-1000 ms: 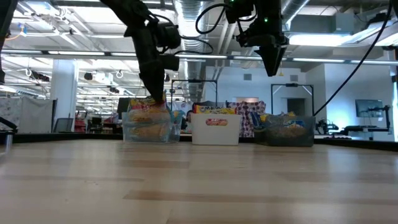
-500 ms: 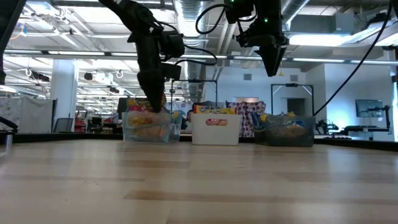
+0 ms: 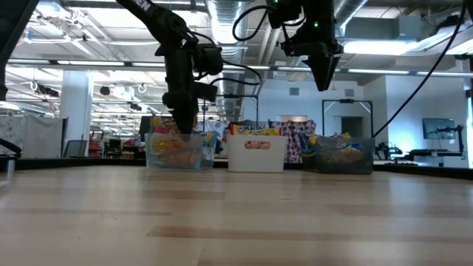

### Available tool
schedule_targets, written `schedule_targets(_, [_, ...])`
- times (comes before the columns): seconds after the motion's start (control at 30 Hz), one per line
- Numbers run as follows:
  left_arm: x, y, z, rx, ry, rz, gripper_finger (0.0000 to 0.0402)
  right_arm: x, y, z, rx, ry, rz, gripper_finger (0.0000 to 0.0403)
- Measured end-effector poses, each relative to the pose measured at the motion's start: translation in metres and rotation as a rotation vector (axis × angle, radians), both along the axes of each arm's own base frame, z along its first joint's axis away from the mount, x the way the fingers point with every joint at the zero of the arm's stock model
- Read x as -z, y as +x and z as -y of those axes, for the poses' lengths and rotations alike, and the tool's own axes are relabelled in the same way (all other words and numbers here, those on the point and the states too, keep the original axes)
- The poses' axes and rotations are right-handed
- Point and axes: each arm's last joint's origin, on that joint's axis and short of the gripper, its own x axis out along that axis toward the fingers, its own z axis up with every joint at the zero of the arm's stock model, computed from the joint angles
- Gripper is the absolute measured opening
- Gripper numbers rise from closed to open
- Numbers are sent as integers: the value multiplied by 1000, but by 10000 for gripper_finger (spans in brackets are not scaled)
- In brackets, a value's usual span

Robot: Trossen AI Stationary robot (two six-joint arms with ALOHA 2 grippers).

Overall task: Sort Maruchan noodles
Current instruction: Put the light blue bag into the transparent bin

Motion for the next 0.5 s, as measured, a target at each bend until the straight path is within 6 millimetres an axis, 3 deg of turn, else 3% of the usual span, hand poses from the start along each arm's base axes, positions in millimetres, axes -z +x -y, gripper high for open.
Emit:
schedule_targets(0.23, [6,-11,4,-1,1,-162,1,0,1,0,0,-2,6,159])
schedule_targets(0.5, [10,-6,3,46,-28,-115,0,0,1,0,0,-5,15,159])
